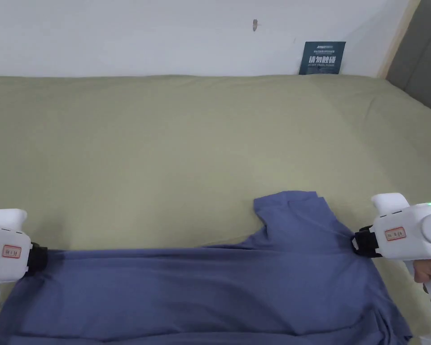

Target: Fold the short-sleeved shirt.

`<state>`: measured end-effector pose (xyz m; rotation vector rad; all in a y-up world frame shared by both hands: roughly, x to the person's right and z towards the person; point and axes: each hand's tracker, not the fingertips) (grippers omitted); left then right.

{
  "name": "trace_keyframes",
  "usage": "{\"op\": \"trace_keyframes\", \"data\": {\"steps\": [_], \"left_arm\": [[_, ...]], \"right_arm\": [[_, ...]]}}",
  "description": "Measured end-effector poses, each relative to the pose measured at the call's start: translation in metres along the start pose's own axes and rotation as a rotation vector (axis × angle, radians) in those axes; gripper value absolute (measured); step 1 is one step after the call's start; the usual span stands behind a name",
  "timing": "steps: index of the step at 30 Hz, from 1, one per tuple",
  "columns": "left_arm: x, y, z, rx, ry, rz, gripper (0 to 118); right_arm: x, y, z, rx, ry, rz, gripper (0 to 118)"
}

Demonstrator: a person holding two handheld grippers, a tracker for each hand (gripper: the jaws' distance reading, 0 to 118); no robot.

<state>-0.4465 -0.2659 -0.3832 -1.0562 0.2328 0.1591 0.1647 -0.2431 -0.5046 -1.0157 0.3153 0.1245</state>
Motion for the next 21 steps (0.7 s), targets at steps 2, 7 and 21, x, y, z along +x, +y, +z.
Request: {"op": "trace_keyframes", "data": {"steps": [2, 7, 21], "left_arm": [[-0.002, -0.007, 0.015, 0.013, -0.01, 0.012, 8], [-0.01, -0.03, 0.069, 0.077, -0.046, 0.029, 8], [-0.025, -0.172, 0.177, 0.226, -0.119, 0.007, 8]], "right_arm": [[0.004, -0.004, 0.019, 0.033, 0.001, -0.006, 2], [0.0, -0.028, 0.081, 0.104, 0.03, -0.011, 2], [-0.021, -0.172, 0.187, 0.186, 0.05, 0.037, 2]]}}
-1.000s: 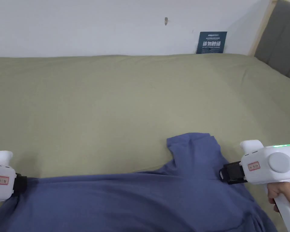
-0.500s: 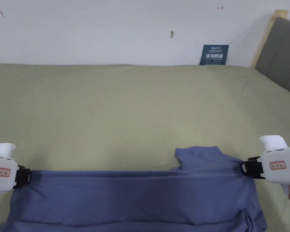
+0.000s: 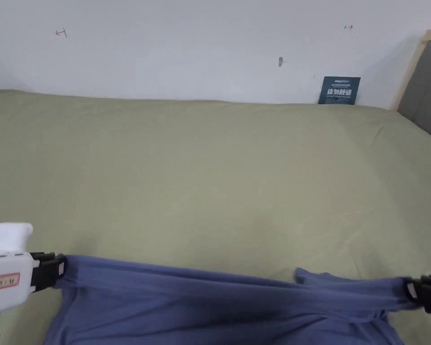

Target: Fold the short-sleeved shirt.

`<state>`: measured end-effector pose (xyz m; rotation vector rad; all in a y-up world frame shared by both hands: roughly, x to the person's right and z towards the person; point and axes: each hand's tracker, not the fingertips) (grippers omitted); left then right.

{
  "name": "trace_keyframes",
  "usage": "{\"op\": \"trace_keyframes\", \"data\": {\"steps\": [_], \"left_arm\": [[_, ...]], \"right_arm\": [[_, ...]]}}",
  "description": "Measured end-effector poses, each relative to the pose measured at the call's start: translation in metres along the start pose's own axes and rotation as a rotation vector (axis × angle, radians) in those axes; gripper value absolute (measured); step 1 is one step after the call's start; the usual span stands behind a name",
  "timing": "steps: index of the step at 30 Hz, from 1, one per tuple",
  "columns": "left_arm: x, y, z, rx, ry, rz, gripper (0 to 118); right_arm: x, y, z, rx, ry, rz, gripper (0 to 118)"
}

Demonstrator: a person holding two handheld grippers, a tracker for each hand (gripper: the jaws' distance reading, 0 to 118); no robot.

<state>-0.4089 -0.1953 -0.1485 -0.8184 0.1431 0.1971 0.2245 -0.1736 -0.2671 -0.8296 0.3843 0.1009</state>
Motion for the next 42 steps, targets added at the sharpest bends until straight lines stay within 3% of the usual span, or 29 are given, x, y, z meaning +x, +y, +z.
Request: {"op": "trace_keyframes", "data": {"steps": [9, 10, 11, 12, 13, 18, 20, 21, 22, 23, 24, 25, 26, 27, 28, 30, 32, 36, 42], "left_arm": [[-0.004, -0.077, -0.006, -0.063, 0.002, -0.037, 10], [-0.004, -0.082, -0.009, -0.076, 0.017, -0.039, 41], [-0.004, -0.086, -0.012, -0.102, 0.037, -0.035, 82], [-0.005, -0.088, -0.015, -0.119, 0.039, -0.032, 109], [-0.004, -0.089, -0.012, -0.107, 0.037, -0.021, 110], [0.001, -0.065, 0.016, 0.025, 0.048, 0.012, 105], [0.018, -0.048, 0.03, 0.107, 0.048, 0.004, 76], [0.027, -0.039, 0.038, 0.153, 0.044, -0.009, 66], [0.039, -0.028, 0.048, 0.212, 0.04, -0.019, 66], [0.054, -0.015, 0.059, 0.274, 0.057, -0.031, 35], [0.075, -0.006, 0.069, 0.322, 0.063, -0.028, 5], [0.09, 0.004, 0.082, 0.384, 0.048, -0.005, 0], [0.104, 0.01, 0.093, 0.46, 0.008, 0.018, 0], [0.12, 0.014, 0.104, 0.544, 0.028, 0.025, 0], [0.133, 0.016, 0.109, 0.594, 0.053, 0.016, 0], [0.158, 0.016, 0.121, 0.699, 0.165, -0.066, 0], [0.174, 0.015, 0.127, 0.752, 0.178, -0.102, 0], [0.192, 0.01, 0.133, 0.814, 0.231, -0.139, 0], [0.188, 0.007, 0.134, 0.811, 0.236, -0.153, 0]], "right_arm": [[-0.011, -0.07, -0.007, -0.108, -0.007, 0.02, 5], [-0.011, -0.075, -0.011, -0.122, -0.005, 0.016, 23], [-0.013, -0.077, -0.015, -0.143, -0.032, 0.02, 56], [-0.014, -0.078, -0.017, -0.166, -0.065, 0.013, 76], [-0.005, -0.081, -0.023, -0.149, -0.063, 0.001, 76], [-0.005, -0.056, -0.004, -0.019, -0.059, -0.089, 76], [-0.016, -0.038, 0.007, 0.064, -0.078, -0.103, 74], [-0.026, -0.029, 0.016, 0.115, -0.082, -0.104, 74], [-0.039, -0.019, 0.026, 0.211, -0.095, -0.109, 73], [-0.052, -0.007, 0.036, 0.29, -0.111, -0.102, 72], [-0.064, 0.003, 0.043, 0.349, -0.116, -0.092, 58], [-0.079, 0.009, 0.051, 0.46, -0.112, -0.083, 1], [-0.096, 0.021, 0.067, 0.587, -0.146, -0.091, 0], [-0.111, 0.032, 0.074, 0.582, -0.088, -0.075, 0], [-0.123, 0.038, 0.08, 0.624, -0.092, -0.068, 0], [-0.149, 0.037, 0.084, 0.708, -0.168, -0.05, 0], [-0.169, 0.043, 0.089, 0.748, -0.212, -0.005, 0], [-0.191, 0.037, 0.087, 0.795, -0.262, 0.033, 0], [-0.187, 0.028, 0.083, 0.789, -0.272, 0.049, 0]]}}
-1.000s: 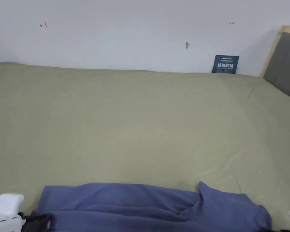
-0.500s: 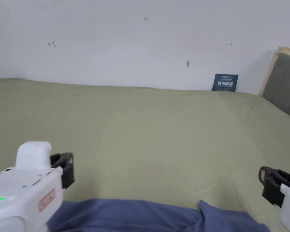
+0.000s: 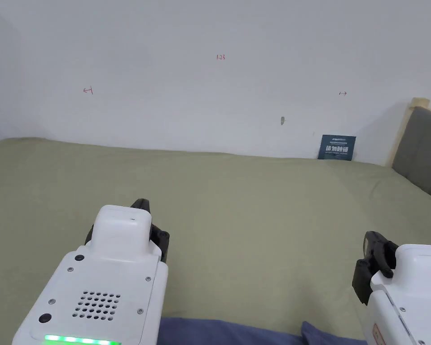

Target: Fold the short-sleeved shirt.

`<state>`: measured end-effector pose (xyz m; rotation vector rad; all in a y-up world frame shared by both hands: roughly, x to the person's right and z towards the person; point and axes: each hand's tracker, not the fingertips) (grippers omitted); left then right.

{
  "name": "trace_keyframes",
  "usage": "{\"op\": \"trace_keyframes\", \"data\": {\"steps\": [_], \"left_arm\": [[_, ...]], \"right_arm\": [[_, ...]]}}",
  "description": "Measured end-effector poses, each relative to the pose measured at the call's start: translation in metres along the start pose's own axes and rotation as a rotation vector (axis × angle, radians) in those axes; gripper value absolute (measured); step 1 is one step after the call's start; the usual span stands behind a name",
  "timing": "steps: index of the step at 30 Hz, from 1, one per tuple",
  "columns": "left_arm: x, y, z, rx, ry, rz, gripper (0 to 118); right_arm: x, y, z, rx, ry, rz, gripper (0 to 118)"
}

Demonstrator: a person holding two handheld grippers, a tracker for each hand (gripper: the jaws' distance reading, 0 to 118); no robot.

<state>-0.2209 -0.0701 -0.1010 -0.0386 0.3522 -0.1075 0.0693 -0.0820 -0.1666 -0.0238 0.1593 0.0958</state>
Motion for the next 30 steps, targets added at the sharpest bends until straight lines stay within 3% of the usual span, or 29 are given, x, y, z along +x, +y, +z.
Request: {"op": "trace_keyframes", "data": {"steps": [3, 6, 10, 13, 17, 20, 27, 28, 29, 30], "left_arm": [[-0.012, -0.004, -0.005, -0.034, -0.027, 0.032, 0], [-0.043, -0.013, -0.025, -0.171, -0.146, 0.18, 0], [-0.119, -0.052, -0.07, -0.507, -0.455, 0.547, 0], [-0.167, -0.106, -0.097, -0.767, -0.5, 0.706, 0], [-0.21, -0.17, -0.114, -0.973, -0.401, 0.713, 0], [-0.222, -0.199, -0.122, -1.074, -0.437, 0.747, 0], [-0.237, -0.22, -0.145, -1.109, -0.463, 0.748, 0], [-0.237, -0.22, -0.147, -1.109, -0.481, 0.761, 9], [-0.235, -0.222, -0.15, -1.114, -0.53, 0.804, 33], [-0.237, -0.225, -0.153, -1.125, -0.556, 0.821, 69]], "right_arm": [[0.003, -0.002, -0.003, -0.006, -0.004, -0.031, 0], [0.001, -0.004, -0.007, -0.013, -0.009, -0.031, 0], [-0.003, -0.015, -0.006, -0.036, -0.003, -0.034, 0], [-0.013, -0.026, -0.004, -0.053, -0.002, -0.012, 0], [-0.027, -0.042, -0.006, -0.089, 0.004, 0.0, 0], [-0.038, -0.054, -0.012, -0.131, 0.02, 0.013, 0], [-0.051, -0.074, -0.023, -0.223, 0.066, 0.007, 0], [-0.052, -0.076, -0.023, -0.23, 0.07, 0.007, 0], [-0.053, -0.078, -0.024, -0.236, 0.072, 0.009, 0], [-0.053, -0.079, -0.024, -0.241, 0.072, 0.011, 0]]}}
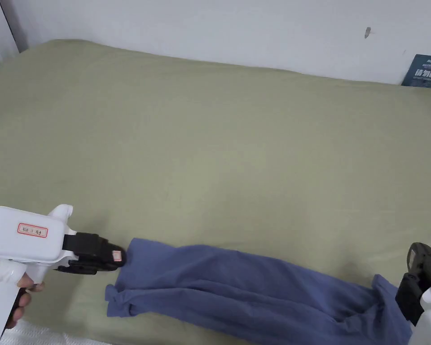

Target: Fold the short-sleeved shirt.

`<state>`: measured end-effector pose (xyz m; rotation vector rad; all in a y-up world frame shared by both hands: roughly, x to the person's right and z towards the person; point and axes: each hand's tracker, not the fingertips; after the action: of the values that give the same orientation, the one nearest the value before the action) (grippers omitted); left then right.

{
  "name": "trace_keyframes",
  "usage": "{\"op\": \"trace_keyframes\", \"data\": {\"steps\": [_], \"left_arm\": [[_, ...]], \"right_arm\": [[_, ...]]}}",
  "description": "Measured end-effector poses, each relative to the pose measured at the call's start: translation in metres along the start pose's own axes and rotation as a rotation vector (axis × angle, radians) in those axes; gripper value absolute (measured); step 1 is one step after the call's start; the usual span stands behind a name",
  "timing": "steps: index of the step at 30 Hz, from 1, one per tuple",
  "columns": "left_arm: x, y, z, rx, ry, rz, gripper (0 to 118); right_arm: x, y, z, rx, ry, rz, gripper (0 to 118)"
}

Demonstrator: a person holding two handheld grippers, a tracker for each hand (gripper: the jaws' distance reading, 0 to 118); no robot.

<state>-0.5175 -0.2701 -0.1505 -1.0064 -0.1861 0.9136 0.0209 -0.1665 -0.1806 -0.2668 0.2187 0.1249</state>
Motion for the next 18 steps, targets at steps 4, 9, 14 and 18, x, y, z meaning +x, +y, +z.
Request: {"op": "trace_keyframes", "data": {"steps": [4, 9, 14, 18], "left_arm": [[-0.007, 0.004, -0.021, -0.07, -0.084, 0.024, 109], [-0.014, 0.005, -0.044, -0.08, -0.098, 0.055, 109], [-0.01, 0.005, -0.067, -0.158, -0.218, 0.11, 109], [-0.002, 0.0, -0.079, -0.16, -0.197, 0.135, 34]], "right_arm": [[-0.001, -0.002, -0.001, -0.024, 0.008, -0.006, 0], [0.0, -0.004, -0.003, -0.046, 0.007, 0.0, 0], [-0.001, -0.005, -0.004, -0.056, 0.01, 0.01, 0], [-0.001, -0.005, -0.003, -0.061, 0.016, 0.008, 0]]}}
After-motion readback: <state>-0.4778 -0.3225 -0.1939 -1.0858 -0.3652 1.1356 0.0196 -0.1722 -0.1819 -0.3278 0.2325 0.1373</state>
